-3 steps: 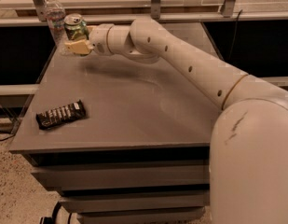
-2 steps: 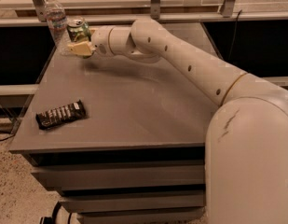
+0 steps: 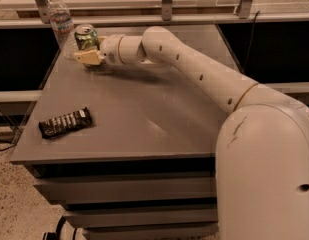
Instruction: Move green can near water bottle
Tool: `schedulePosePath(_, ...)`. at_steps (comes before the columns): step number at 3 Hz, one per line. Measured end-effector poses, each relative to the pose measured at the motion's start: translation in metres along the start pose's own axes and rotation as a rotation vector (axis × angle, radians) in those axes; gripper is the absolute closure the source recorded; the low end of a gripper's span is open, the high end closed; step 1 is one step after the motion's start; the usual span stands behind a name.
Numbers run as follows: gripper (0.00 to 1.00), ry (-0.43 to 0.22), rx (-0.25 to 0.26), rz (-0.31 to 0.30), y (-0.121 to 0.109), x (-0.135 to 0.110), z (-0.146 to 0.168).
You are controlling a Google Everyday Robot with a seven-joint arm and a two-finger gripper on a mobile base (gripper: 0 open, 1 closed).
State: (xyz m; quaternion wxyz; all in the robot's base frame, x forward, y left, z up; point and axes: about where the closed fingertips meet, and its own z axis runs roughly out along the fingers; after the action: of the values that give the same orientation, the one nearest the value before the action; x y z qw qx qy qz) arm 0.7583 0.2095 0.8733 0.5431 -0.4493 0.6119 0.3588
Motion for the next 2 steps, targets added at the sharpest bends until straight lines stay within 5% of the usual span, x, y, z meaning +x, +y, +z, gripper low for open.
schedulePosePath(1,0.00,-0.027,-0.029,0.005,0.0020,-0.0011,0.0057)
schedulePosePath(2,0.00,-0.036,-0.058,-0.014,0.0046,-0.0104,0.0068)
